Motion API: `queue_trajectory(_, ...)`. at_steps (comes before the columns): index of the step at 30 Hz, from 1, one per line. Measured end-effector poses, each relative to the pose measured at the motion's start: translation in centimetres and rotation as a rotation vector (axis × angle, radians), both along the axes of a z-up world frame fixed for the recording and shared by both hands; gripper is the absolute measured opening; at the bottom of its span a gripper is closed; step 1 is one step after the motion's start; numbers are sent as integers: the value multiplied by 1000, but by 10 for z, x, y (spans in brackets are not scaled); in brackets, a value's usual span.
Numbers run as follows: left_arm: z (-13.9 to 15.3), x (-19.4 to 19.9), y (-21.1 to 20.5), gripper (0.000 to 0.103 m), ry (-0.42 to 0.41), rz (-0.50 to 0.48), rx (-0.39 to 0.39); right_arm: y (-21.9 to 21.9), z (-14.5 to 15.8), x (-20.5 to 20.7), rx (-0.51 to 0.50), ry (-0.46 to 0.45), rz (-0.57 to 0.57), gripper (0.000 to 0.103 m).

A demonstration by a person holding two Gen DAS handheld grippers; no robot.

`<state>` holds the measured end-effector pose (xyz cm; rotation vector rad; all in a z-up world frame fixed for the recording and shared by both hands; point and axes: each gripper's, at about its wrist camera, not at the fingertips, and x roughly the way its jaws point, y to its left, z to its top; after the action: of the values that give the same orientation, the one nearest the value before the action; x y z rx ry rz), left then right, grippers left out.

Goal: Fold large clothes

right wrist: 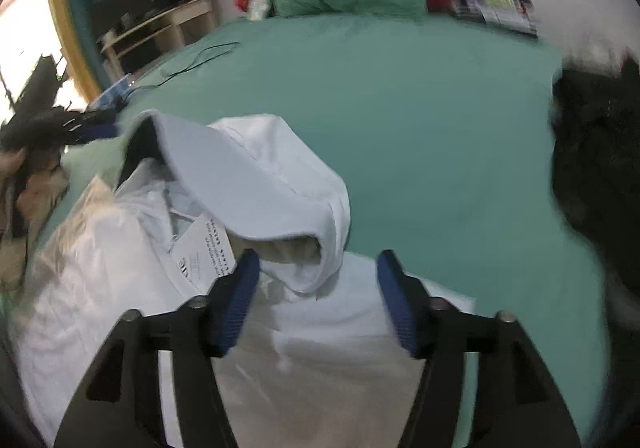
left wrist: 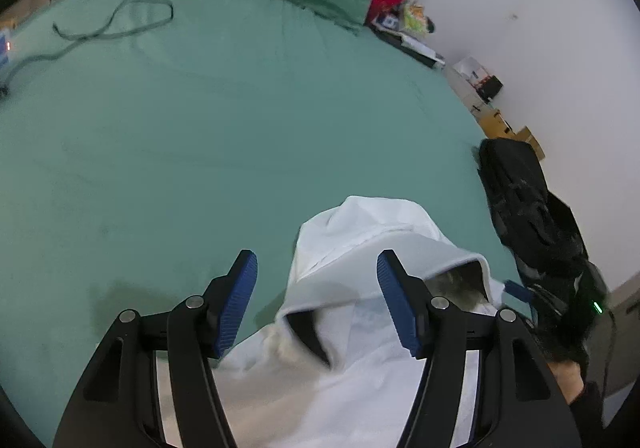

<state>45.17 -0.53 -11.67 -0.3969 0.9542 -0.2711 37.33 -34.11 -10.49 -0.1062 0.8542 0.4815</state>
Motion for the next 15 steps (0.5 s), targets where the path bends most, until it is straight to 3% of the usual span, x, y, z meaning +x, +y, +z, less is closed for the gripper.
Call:
queue_trajectory(2,-4,5,-7,66,1,15,-18,2,18,-5,31,-43,41,72)
queue_trajectory(6,-21,18,-30,66,48,-48,19,-10,30,9,254,-29,-45,85)
queue_trajectory(10,-42,18,-44,66,107,-119,104,-8,-3,40,314,114,-129,85)
queue_trajectory(15,-56,10,-47,66,135,-198,168,7,-47,55,357,283,-76,85)
